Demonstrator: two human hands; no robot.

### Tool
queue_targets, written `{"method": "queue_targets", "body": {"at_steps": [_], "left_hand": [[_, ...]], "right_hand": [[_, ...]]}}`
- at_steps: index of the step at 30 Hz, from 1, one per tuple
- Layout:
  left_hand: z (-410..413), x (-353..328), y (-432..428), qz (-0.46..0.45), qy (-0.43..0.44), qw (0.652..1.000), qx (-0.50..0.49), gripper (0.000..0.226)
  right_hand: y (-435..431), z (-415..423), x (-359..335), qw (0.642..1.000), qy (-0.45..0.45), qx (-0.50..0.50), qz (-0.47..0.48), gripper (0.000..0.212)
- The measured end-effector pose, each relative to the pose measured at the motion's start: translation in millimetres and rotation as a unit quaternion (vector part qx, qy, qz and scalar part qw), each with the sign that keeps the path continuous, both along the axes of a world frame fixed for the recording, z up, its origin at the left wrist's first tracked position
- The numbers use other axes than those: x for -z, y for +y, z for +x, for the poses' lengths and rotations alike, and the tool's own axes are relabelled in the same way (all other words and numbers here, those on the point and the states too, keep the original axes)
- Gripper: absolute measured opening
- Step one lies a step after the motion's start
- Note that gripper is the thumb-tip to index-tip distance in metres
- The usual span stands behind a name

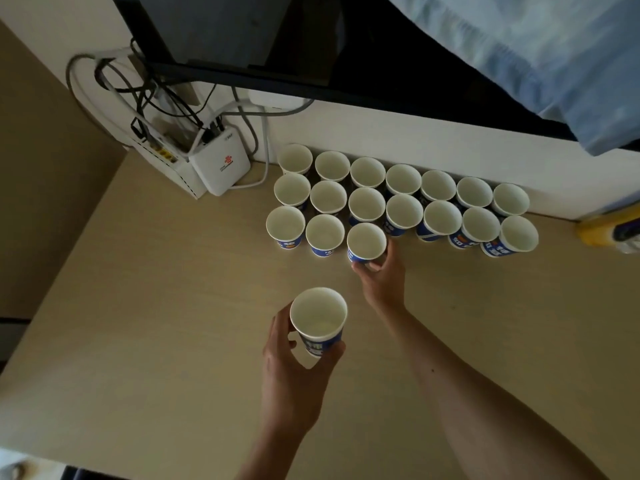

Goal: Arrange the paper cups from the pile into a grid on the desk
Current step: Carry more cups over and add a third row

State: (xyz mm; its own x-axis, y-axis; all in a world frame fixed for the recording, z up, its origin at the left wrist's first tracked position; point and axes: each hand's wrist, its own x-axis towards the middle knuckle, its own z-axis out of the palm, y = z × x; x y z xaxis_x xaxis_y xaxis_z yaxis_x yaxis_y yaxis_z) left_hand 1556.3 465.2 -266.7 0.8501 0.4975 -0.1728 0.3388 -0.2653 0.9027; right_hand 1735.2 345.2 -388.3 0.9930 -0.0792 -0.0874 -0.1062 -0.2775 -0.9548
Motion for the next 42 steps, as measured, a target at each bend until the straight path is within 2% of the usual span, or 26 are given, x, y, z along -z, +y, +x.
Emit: {"method": "queue_targets", "body": {"at_steps": [6,10,14,17,20,22,25,29,36,42], "left_hand": [[-3,-1,-1,0.0,0.004,1.0,0.002,0.067],[-3,-3,-3,-0.001,0.009,1.0,0.002,0.07],[4,-5,-8,-0.005,0.004,1.0,-0.005,0.072],[16,-5,-20,-0.005,0.0,1.0,0.011,0.07],[31,-8,-35,0.006,-0.011,0.998,0.054,0.067],[38,-10,-45,0.024,-0.026,0.996,0.082,0.065],[47,-12,-59,0.056,-0.047,0.991,0.114,0.063],[49,-6,-64,0.094,-0.025,0.985,0.142,0.079],[29,7,-51,0.096,0.019,0.99,0.104,0.079],[10,18,-40,0.102,0.036,0.989,0.098,0.076]], "right_hand": [[3,4,6,1.0,0.007,-0.008,0.01,0.075],[-5,-7,-1,0.999,0.045,0.01,0.017,0.078],[-28,-44,-37,0.994,0.074,0.062,0.042,0.066],[-49,-73,-69,0.978,0.135,-0.009,0.157,0.056],[-61,-90,-100,0.95,0.166,-0.115,0.237,0.068],[-63,-93,-112,0.951,0.155,-0.137,0.231,0.074],[-68,-90,-121,0.965,0.125,-0.109,0.202,0.069],[-75,-75,-115,0.98,0.098,-0.062,0.161,0.063],[-75,-31,-73,0.994,0.07,0.037,0.073,0.056],[-63,-9,-41,0.993,0.072,0.074,0.053,0.057]]}}
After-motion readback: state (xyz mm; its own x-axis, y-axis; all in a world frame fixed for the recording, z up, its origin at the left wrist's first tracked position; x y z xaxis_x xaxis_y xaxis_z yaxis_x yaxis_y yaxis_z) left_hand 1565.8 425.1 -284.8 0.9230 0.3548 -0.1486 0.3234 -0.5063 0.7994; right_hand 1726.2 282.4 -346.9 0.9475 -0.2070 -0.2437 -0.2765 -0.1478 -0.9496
